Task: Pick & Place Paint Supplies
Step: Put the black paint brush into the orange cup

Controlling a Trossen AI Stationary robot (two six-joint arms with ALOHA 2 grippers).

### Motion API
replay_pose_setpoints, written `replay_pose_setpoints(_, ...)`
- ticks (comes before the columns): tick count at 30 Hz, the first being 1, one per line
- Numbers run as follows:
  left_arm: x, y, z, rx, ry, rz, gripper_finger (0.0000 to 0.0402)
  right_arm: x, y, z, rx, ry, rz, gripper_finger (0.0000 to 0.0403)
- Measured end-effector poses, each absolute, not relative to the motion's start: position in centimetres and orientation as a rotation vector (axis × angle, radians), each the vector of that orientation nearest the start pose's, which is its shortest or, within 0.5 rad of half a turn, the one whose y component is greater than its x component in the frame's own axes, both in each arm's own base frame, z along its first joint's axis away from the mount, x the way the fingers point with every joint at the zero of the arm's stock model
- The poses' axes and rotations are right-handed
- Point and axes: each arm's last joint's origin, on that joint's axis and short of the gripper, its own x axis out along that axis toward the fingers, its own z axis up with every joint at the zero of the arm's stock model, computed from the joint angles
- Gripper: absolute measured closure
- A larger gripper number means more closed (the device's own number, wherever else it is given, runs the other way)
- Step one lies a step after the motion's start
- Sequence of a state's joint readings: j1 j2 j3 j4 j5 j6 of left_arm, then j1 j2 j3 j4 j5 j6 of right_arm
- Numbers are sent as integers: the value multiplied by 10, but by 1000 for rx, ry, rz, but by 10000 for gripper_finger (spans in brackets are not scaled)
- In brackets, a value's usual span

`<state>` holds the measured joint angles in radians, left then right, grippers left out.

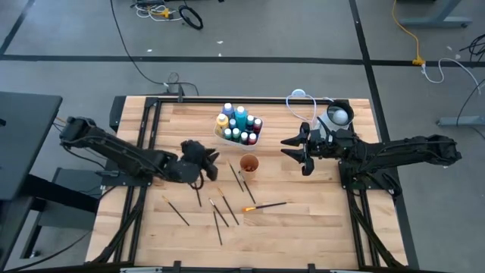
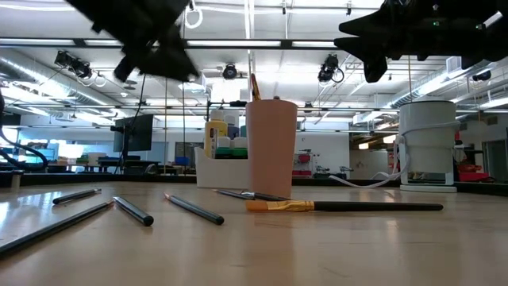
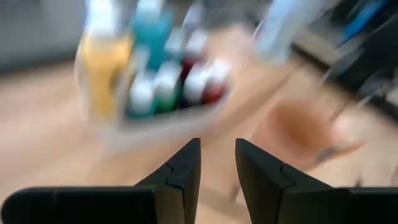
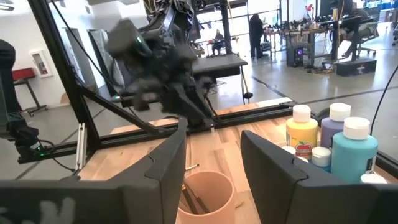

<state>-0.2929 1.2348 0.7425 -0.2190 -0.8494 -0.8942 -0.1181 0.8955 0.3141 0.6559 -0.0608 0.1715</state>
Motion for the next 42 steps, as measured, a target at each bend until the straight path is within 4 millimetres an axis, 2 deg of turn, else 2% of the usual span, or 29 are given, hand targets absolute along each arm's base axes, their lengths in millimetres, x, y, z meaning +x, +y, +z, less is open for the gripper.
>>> replay_pose_setpoints(7,215,-33,193,-739,777,926,294,188,-21,232,165,-79,-51,245)
replay_pose_setpoints(13,220,-38,167,-886,1006,971,294,188,-21,232,165,-75,-51,245)
replay_pose_setpoints(16,223,-41,155,-899,1082,983,294,188,-21,232,165,-74,-51,245)
replay_pose_setpoints(21,227,-40,142,-903,1148,1001,294,188,-21,232,165,-72,-51,245)
replay_pose_setpoints(28,231,-33,137,-859,1161,993,300,188,-21,232,165,-71,-52,245)
replay_pose_setpoints(31,231,-32,137,-856,1172,986,322,188,-21,232,165,-72,-52,245)
replay_pose_setpoints(37,232,-31,138,-807,1185,941,392,188,-21,232,165,-72,-52,245)
replay_pose_setpoints(42,232,-30,138,-771,1181,929,393,188,-21,232,164,-73,-51,245)
